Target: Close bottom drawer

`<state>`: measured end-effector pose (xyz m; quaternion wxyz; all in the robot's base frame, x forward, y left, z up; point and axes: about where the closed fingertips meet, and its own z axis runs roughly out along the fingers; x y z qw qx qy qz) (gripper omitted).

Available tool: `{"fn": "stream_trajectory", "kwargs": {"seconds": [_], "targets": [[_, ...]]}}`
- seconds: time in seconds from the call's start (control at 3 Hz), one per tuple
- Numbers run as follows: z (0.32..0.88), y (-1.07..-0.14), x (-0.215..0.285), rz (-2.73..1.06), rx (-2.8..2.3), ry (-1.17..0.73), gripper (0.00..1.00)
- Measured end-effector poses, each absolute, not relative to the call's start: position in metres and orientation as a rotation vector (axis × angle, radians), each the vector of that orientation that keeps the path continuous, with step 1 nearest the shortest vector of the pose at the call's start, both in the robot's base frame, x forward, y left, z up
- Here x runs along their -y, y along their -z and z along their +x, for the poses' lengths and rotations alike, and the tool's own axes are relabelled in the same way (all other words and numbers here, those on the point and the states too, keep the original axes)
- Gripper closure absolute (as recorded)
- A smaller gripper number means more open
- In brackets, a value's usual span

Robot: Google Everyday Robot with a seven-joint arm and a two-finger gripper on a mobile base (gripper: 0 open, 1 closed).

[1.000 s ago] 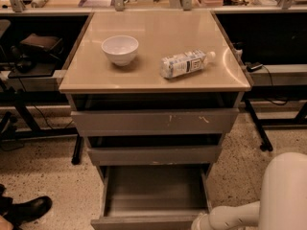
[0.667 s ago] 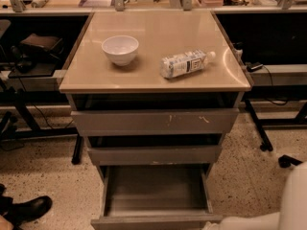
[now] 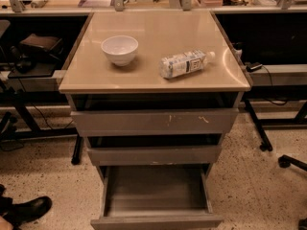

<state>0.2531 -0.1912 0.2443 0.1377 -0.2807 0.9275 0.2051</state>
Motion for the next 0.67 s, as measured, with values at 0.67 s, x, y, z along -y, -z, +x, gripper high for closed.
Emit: {"fn": "stream_trajectory", "kwargs": {"seconds": [0.67], "targets": [[0.25,-0.149,0.096,-1.156,-2.683,-1.034,0.0]]}}
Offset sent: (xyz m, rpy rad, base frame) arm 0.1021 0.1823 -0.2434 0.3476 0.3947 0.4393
